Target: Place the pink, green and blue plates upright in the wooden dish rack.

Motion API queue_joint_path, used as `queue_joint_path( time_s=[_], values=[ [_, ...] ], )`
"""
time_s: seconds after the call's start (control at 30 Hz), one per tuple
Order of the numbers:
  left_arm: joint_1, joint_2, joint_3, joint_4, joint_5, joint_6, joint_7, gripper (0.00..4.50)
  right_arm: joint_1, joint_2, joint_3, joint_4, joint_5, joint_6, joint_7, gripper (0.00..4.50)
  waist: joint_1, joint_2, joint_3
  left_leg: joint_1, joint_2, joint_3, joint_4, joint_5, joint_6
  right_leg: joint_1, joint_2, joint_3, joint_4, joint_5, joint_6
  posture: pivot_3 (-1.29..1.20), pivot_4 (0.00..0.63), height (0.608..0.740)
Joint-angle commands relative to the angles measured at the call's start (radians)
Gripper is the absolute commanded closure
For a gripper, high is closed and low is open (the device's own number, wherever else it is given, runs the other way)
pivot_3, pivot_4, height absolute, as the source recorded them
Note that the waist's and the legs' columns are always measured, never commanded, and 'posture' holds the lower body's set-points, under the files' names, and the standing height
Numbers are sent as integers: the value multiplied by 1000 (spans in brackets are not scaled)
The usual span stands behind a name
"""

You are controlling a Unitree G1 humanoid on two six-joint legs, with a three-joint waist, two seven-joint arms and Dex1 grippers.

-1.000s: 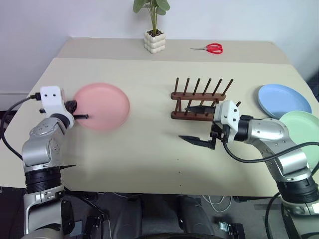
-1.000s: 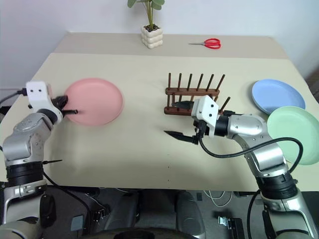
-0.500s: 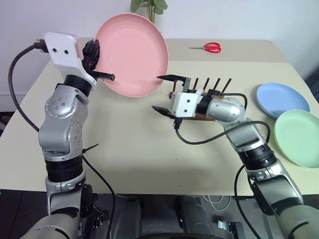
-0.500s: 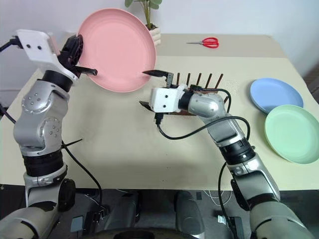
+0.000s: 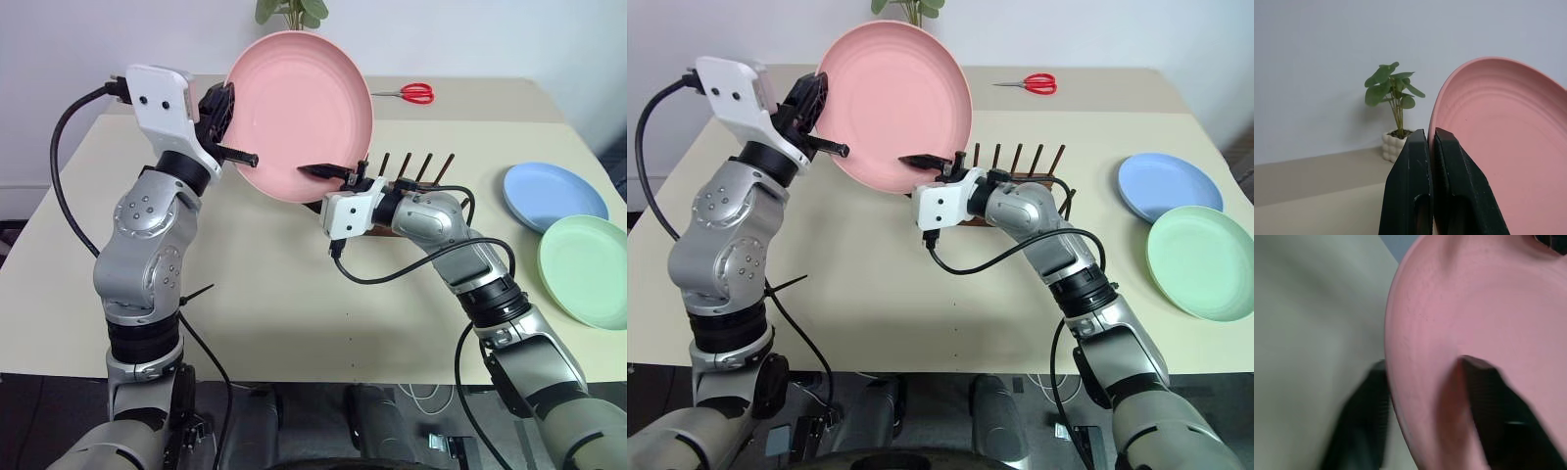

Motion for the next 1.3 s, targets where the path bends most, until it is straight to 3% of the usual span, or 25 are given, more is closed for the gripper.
queue_joint_path(
  time_s=[0.03, 0.07, 0.3, 0.4, 0.63, 0.77, 0.9, 1.03, 1.17, 1.3],
  values=[
    [-32, -7, 12, -25, -17, -3, 6, 4500, -9, 4, -11, -9, -20, -41, -40, 4298, 0, 0, 0, 0, 0, 0, 0, 0, 0, 0, 0, 0, 0, 0, 0, 0, 150, 730],
    [-34, -11, 14, -21, -19, -1, 8, 4500, -8, 4, -12, -5, -27, -50, -48, 4474, 0, 0, 0, 0, 0, 0, 0, 0, 0, 0, 0, 0, 0, 0, 0, 0, 150, 730],
    [-40, -48, 54, -8, -57, -2, 26, 4500, 1, 5, -11, 6, -81, -77, -90, 4474, 1, 0, 0, 0, 0, 0, 0, 0, 0, 0, 0, 0, 0, 0, 0, 0, 150, 730],
    [-46, -81, 90, -11, -100, -23, 34, 3536, -4, 3, -16, 13, -111, -91, -125, 4500, 1, 0, 0, 0, 0, 0, 0, 0, 0, 0, 0, 0, 0, 0, 0, 0, 150, 730],
    [-78, -117, 177, -18, -158, -124, 90, 45, -36, -35, -68, 31, -129, -124, -215, 4500, 1, 0, 0, 0, 0, 0, 0, 0, 0, 0, 0, 0, 0, 0, 0, 0, 150, 730],
    [-59, -81, 182, -21, -168, -141, 65, 45, -43, -80, -144, 34, -63, -119, -223, 4500, 3, 0, 0, 0, 0, 0, 0, 0, 0, 0, 0, 0, 0, 0, 0, 0, 150, 730],
    [17, -8, 166, 3, -164, -135, -5, 45, -19, -112, -259, 14, 158, -40, -129, 4500, 1, 0, 0, 0, 0, 0, 0, 0, 0, 1, 0, 0, 0, 0, 0, 0, 150, 730],
    [198, 107, 10, -47, -169, -104, -223, 45, 43, -136, -436, -80, 528, 202, 15, 4500, 1, 0, 0, 0, 0, 0, -1, 0, 0, 1, 0, 0, -1, 0, 0, 0, 150, 730],
    [309, 101, -95, -56, -213, -112, -336, 45, 66, -144, -607, -175, 866, 523, 31, 4500, 3, 1, 1, 0, 0, 0, 0, 0, 1, 1, 0, 0, -1, 0, 0, 0, 150, 730],
    [393, 154, -241, -20, -119, -127, -417, 45, 143, -181, -692, -228, 1027, 689, 75, 4500, 2, 1, 0, 1, 0, 0, 0, 0, 1, 2, 0, 0, 0, -2, -4, 0, 150, 730]
  ],
)
